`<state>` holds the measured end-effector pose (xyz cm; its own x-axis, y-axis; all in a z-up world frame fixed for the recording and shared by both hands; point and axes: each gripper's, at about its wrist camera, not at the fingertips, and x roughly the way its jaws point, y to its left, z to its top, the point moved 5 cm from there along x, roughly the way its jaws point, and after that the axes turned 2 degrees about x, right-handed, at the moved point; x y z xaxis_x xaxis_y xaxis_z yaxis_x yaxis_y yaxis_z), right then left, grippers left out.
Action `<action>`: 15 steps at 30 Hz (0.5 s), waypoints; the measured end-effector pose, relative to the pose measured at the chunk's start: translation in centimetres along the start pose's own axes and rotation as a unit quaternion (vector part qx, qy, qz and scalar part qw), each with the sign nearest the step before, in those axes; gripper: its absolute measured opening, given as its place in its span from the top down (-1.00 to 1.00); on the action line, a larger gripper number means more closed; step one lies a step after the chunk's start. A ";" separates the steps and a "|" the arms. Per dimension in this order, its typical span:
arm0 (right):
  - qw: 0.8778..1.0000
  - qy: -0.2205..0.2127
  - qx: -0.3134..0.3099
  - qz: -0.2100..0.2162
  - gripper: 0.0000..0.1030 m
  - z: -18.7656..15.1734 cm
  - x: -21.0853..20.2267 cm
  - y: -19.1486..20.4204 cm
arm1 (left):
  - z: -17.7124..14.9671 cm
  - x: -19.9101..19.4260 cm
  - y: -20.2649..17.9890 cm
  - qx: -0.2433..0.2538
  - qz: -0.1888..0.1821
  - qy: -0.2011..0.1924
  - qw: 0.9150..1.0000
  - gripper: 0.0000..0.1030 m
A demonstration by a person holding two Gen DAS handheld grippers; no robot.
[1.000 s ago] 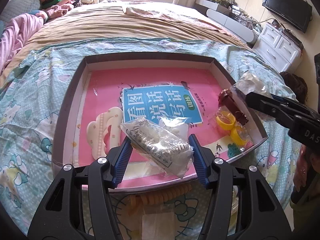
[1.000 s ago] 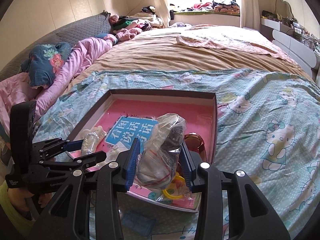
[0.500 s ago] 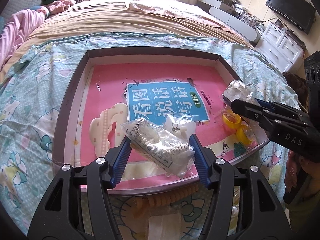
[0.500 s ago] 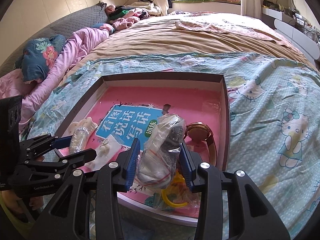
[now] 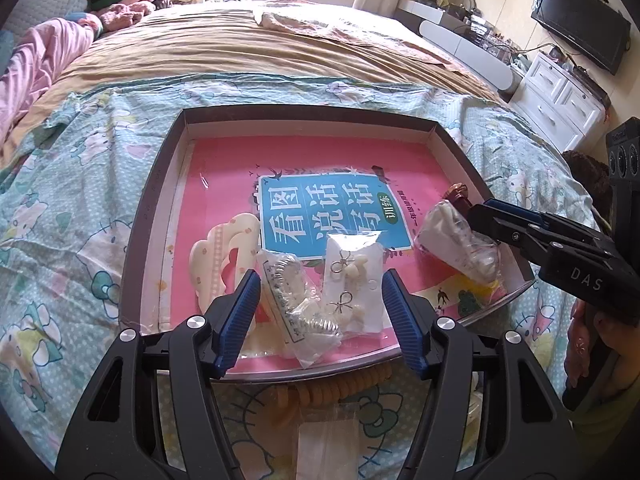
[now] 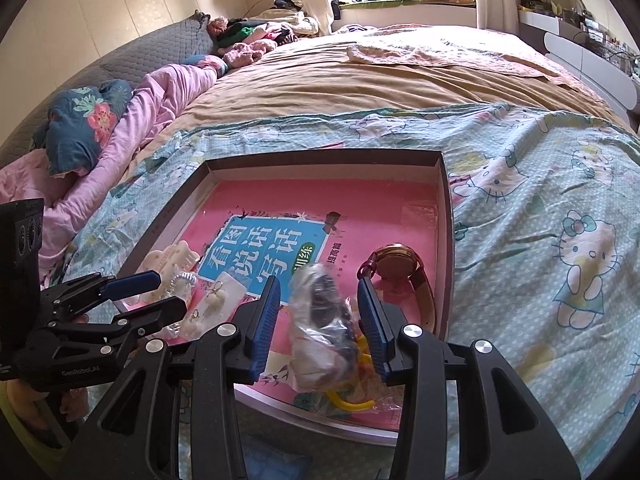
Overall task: Organize jewelry
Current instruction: 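Open left gripper to drop the silver-chain bag while right releases the clear bag in the tray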
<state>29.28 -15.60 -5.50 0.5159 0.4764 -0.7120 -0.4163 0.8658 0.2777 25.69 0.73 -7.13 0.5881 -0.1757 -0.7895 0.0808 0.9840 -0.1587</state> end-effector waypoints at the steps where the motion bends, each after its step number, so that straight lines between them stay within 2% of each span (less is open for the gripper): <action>1: 1.000 -0.002 0.001 0.001 0.23 0.0 -0.3 0.0 | 0.0 -0.1 0.0 -0.001 -0.001 -0.001 1.000 -0.07; 4: 1.000 -0.009 0.001 0.004 0.16 0.1 -1.0 0.2 | 0.1 -0.5 0.1 -0.003 -0.001 -0.004 1.000 -0.07; 10: 1.000 -0.026 0.013 0.009 -0.20 0.0 -2.6 0.2 | 0.1 -1.4 0.1 -0.009 -0.005 -0.005 1.000 -0.07; 12: 0.999 -0.034 0.019 0.009 -0.36 0.0 -3.3 0.1 | 0.1 -1.8 0.0 -0.009 -0.006 -0.009 1.000 -0.15; 15: 0.999 -0.043 0.022 0.009 -0.47 0.0 -4.3 0.0 | 0.3 -2.6 -0.1 -0.008 -0.008 -0.016 1.000 -0.18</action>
<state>27.07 -17.61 -2.48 0.5714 0.5015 -0.6496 -0.3936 0.8621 0.3192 24.38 1.06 -4.91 0.6120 -0.1903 -0.7677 0.0770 0.9804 -0.1816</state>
